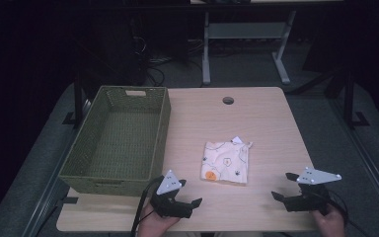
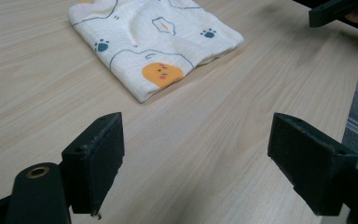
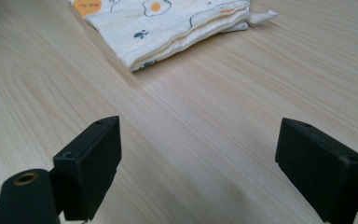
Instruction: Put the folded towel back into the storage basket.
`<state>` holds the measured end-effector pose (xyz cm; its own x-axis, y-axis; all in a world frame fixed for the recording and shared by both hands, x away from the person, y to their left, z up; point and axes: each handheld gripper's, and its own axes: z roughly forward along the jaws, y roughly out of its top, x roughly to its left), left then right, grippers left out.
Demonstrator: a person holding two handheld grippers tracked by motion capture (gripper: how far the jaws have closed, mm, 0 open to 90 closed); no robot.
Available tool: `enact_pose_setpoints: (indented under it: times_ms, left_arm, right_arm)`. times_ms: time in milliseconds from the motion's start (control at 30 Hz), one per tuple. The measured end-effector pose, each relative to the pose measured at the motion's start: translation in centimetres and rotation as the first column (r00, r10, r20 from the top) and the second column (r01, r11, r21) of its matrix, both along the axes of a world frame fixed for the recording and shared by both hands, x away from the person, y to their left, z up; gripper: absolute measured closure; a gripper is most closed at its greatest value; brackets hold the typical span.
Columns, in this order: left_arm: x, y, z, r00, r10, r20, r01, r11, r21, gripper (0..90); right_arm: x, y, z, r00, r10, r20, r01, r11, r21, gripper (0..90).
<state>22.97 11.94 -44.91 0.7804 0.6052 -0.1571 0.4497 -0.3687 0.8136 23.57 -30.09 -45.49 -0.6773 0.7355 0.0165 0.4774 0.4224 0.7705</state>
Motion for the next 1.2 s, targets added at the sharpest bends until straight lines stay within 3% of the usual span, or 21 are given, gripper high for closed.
enact_pose_setpoints:
  times_ms: [133, 400, 500, 567, 967, 1200]
  left_arm:
    - [0.2, -0.1, 0.0, 0.9999, -0.01, -0.01, 0.01, 0.9999, 0.003, 22.1]
    - [0.1, -1.0, 0.7, 0.9993, -0.036, 0.011, 0.035, 0.999, 0.026, 22.6]
    - [0.0, -1.5, 1.0, 0.9984, -0.044, 0.034, 0.043, 0.9979, 0.049, 22.6]
    - [-0.1, -2.0, 1.2, 0.9963, -0.049, 0.07, 0.044, 0.996, 0.078, 22.7]
    - [1.4, -3.3, 1.9, 0.9954, -0.087, 0.041, 0.083, 0.993, 0.083, 22.7]
    - [2.7, -3.9, 2.5, 0.9938, -0.106, 0.031, 0.103, 0.989, 0.107, 23.1]
  right_arm:
    - [0.1, 0.1, -0.1, 1.0, 0.0, -0.007, 0.0, 1.0, 0.003, 13.7]
    - [0.1, 0.4, -0.1, 1.0, 0.002, -0.006, -0.002, 1.0, -0.008, 13.7]
    - [0.2, 0.3, -0.1, 1.0, -0.004, -0.003, 0.004, 0.9999, -0.01, 13.7]
    - [0.2, 0.3, -0.1, 1.0, -0.005, -0.003, 0.005, 1.0, -0.003, 13.7]
    - [0.3, 0.0, -0.2, 0.9998, -0.02, -0.008, 0.02, 0.9997, 0.013, 13.7]
    - [0.5, -0.1, -0.2, 0.9998, -0.016, -0.009, 0.016, 0.9998, 0.014, 13.7]
